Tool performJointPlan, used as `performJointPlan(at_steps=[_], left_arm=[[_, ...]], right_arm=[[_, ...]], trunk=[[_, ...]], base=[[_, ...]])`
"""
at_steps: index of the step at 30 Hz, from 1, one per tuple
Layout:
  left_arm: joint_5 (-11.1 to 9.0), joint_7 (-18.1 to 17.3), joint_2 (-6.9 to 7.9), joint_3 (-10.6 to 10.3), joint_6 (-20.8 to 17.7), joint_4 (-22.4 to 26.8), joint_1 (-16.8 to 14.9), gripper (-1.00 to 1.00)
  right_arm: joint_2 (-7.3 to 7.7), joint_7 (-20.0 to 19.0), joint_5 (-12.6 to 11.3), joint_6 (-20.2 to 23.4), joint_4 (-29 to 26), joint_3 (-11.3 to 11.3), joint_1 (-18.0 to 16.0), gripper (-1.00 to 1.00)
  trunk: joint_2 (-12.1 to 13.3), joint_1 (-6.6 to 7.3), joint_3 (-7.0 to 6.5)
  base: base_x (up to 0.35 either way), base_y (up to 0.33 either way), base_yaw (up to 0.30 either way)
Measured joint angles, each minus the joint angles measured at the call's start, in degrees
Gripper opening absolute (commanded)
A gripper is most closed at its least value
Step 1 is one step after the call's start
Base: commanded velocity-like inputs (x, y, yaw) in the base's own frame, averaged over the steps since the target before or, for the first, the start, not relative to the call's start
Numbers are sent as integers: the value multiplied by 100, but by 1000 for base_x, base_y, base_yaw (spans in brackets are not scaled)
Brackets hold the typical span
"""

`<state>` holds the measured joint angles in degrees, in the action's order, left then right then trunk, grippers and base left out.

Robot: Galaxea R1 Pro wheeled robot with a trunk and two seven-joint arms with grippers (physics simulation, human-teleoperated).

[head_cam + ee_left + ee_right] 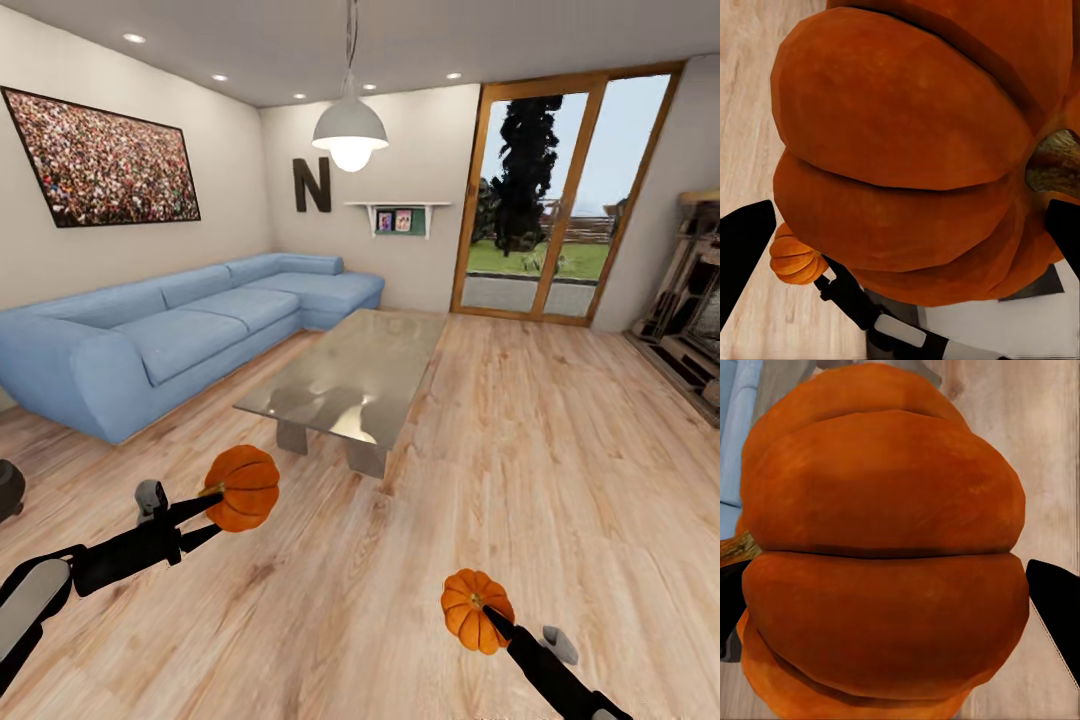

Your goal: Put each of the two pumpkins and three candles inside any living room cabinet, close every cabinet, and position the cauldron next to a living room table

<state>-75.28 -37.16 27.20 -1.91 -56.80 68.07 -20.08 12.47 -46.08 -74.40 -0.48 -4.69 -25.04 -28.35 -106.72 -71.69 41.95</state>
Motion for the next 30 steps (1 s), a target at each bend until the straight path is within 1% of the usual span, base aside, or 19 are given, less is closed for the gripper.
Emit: performJointPlan(at_steps=[16, 20, 22, 24, 30], left_arm=[[-3, 15, 0, -6, 9, -13, 0, -100], [65, 47, 0, -6, 29, -50, 1, -100], [163, 47, 0, -2, 43, -116, 2, -100], [193, 46, 0, 1, 41, -154, 2, -100], [202, 51, -11, 2, 42, -172, 2, -100]], right_arm=[[0, 0, 0, 0, 1, -9, 0, -100], [5, 6, -7, 1, 15, -3, 0, -100], [7, 15, -10, 2, 23, -2, 0, -100], [8, 45, -13, 6, 28, -7, 0, -100], [9, 48, -12, 25, 30, -13, 0, -100]], trunk=[[0, 0, -94], [0, 2, -118], [0, 2, -129], [0, 2, -141], [0, 3, -173]], base=[[3, -9, -241], [170, -153, -241], [231, -183, -244], [242, -188, -246], [247, -190, -252]])
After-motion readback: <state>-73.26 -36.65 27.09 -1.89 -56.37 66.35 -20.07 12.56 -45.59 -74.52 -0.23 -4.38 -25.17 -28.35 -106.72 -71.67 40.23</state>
